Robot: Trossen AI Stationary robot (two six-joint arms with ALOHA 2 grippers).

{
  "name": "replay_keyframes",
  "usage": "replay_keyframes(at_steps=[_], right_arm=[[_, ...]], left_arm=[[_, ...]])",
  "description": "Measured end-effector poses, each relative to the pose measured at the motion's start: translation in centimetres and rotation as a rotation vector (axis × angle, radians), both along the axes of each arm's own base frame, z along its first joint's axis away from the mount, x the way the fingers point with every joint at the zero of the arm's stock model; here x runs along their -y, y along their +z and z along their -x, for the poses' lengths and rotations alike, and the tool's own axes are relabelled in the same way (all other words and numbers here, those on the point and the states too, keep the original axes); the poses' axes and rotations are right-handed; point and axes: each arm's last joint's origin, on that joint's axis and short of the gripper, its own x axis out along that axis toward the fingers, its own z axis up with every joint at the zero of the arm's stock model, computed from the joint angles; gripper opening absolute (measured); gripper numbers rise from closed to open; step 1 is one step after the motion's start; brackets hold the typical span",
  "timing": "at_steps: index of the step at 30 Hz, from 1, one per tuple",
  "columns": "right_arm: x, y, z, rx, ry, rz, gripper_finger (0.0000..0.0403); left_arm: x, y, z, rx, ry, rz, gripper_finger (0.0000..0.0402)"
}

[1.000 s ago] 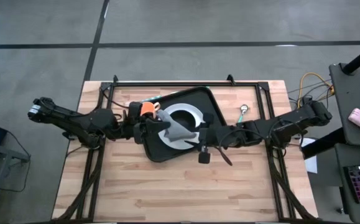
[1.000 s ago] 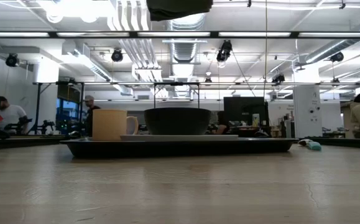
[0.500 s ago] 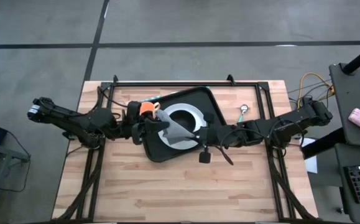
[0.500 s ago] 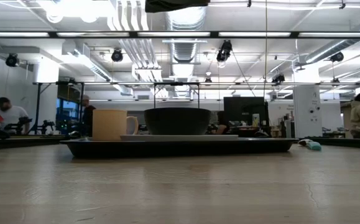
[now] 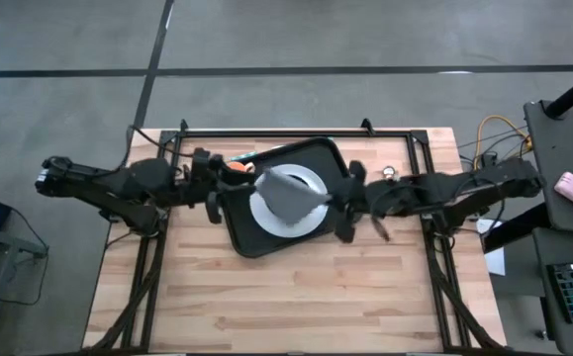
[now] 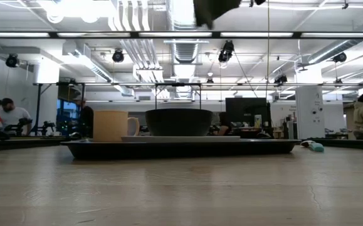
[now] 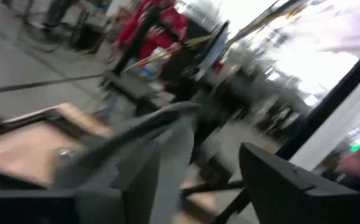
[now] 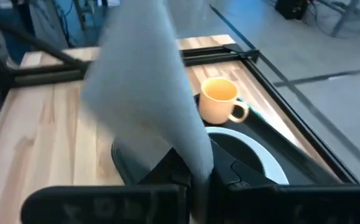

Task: Set up tray
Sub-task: Put the gray napkin on the black tray to the right of the white plate

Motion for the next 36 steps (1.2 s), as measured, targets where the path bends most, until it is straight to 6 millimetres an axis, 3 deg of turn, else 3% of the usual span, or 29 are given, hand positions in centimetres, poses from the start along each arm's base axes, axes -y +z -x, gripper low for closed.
replay_keyframes(at_steps=[4,11,19,28,32,36], right_arm=[[1.9,1.4,2.3,0.018,-0.071,-0.069,0.0008],[5.1,3.7,6.5,0.091,-0.195,-0.09,0.0008],[7.4,5.1,9.6,0.176,-0.309,-0.138,0.0008],[9.8,4.3,9.0,0.136,-0.321,-0.241,0.0008],[12.1,3.4,8.1,0.1,-0.334,-0.311,0.0008],[14.6,2.3,7.0,0.089,-0.361,-0.432,0.0008]], left_arm=[[-0.8,-0.5,1.8,-0.121,0.021,-0.068,0.0223],[-1.4,-2.2,4.7,-0.304,0.012,-0.203,0.0213],[-1.4,-8.1,5.5,-0.326,-0.032,-0.225,0.0203],[-2.3,-15.8,8.2,-0.105,-0.01,-0.187,0.0164],[-2.6,-18.5,9.3,-0.082,0.008,-0.182,0.0124],[-2.7,-20.1,9.8,-0.069,0.008,-0.168,0.0072]])
